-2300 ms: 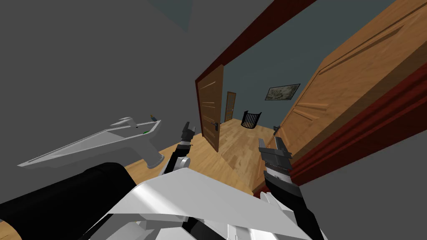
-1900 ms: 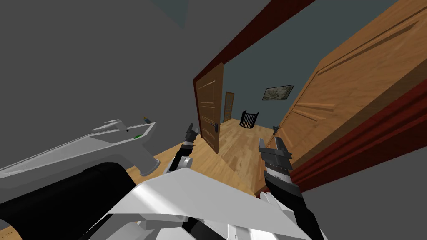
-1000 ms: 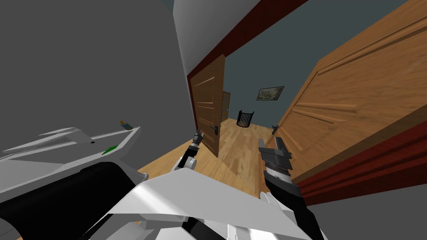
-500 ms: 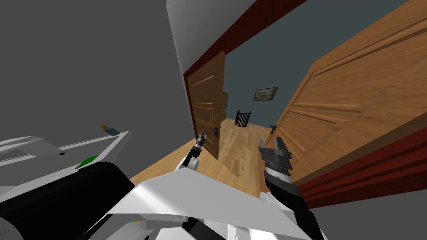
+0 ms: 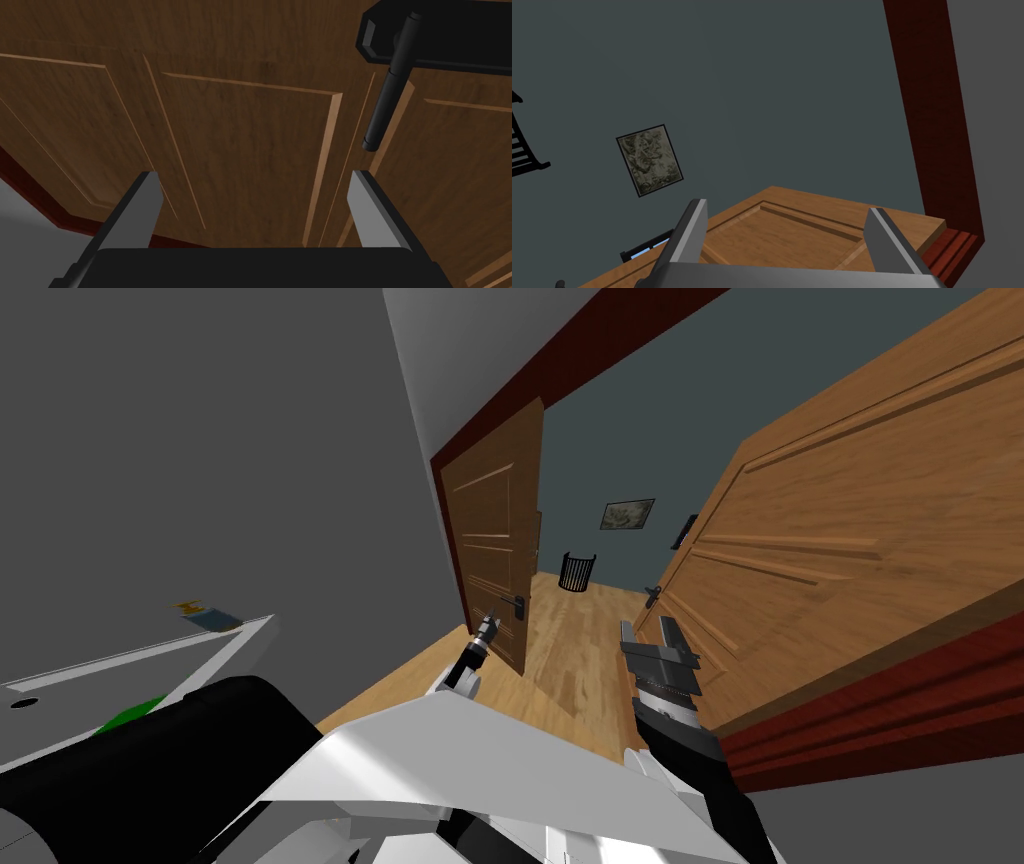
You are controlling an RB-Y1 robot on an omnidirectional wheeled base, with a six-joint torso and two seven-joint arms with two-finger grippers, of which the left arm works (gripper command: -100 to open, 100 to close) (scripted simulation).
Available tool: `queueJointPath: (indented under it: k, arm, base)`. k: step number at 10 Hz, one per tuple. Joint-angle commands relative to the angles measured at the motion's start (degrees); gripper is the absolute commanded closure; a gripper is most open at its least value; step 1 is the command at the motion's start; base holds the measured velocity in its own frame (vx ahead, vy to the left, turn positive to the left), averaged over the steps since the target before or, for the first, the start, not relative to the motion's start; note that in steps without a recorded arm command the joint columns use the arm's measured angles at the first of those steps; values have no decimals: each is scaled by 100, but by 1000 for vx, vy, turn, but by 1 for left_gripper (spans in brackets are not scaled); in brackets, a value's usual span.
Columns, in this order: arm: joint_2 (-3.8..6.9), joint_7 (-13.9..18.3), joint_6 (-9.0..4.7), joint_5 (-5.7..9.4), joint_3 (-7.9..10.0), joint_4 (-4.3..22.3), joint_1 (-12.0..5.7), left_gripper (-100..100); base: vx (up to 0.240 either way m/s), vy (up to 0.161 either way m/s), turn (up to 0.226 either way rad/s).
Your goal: Push the door open
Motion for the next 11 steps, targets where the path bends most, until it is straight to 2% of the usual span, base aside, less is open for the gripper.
queueJointPath:
  k: [1,7,8,11]
  arm:
    - [24,11,40,-16,-74,237,-125,-100]
    - [122,56,125,-70,-343,938,-407,-100]
    - [148,68,148,-85,-417,1131,-485,-100]
    - [197,91,193,-114,-559,1502,-634,-100]
  base:
    - [78,138,-104]
    - [66,113,-93]
    - [71,125,-133]
    - [68,160,-106]
